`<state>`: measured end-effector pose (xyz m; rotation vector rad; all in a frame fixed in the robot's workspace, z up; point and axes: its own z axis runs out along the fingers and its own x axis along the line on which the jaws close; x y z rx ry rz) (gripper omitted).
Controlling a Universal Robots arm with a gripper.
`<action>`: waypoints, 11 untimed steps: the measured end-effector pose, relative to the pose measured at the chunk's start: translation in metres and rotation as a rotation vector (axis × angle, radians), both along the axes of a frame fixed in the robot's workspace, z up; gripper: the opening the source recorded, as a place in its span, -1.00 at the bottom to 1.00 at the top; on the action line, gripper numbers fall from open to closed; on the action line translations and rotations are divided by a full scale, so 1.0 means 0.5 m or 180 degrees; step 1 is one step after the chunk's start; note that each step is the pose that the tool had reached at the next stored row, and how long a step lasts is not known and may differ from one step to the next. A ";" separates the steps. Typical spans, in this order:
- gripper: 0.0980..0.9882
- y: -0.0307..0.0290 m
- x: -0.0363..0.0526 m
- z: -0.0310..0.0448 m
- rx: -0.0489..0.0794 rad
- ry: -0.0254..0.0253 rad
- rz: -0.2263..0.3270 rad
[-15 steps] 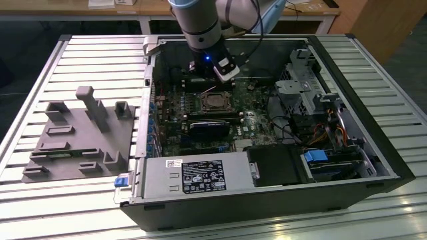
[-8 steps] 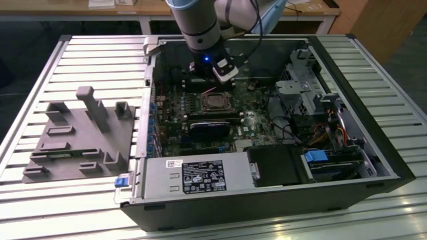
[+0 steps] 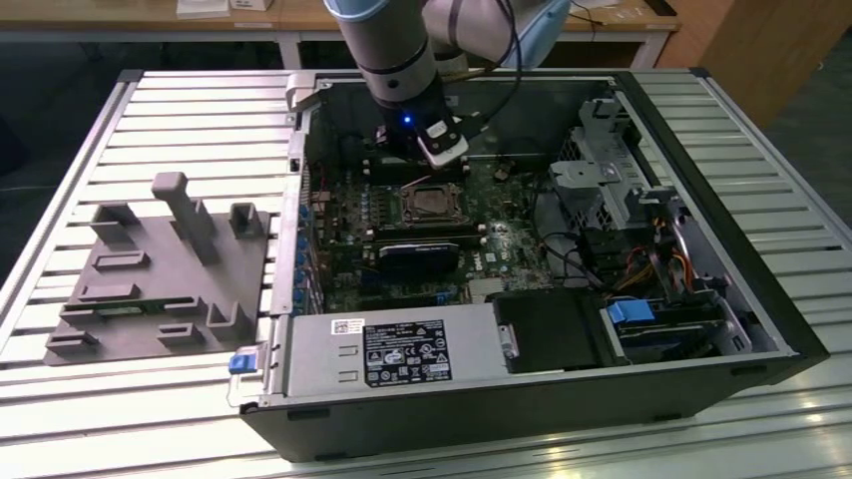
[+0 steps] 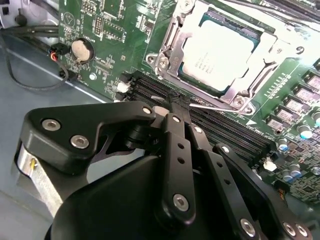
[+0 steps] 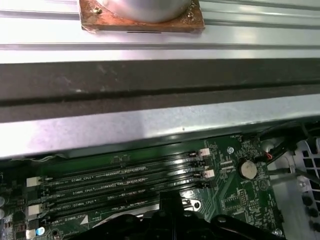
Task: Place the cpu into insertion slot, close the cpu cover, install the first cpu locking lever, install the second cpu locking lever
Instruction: 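Install the first cpu locking lever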
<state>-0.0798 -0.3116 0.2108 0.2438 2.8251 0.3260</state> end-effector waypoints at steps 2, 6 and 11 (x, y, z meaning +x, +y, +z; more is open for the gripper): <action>-0.99 0.003 -0.002 -0.002 -0.0001 0.0000 -0.0028; -0.99 0.011 -0.003 -0.005 -0.0008 0.0000 -0.0061; -0.99 0.015 -0.006 -0.011 -0.0034 -0.0001 -0.0107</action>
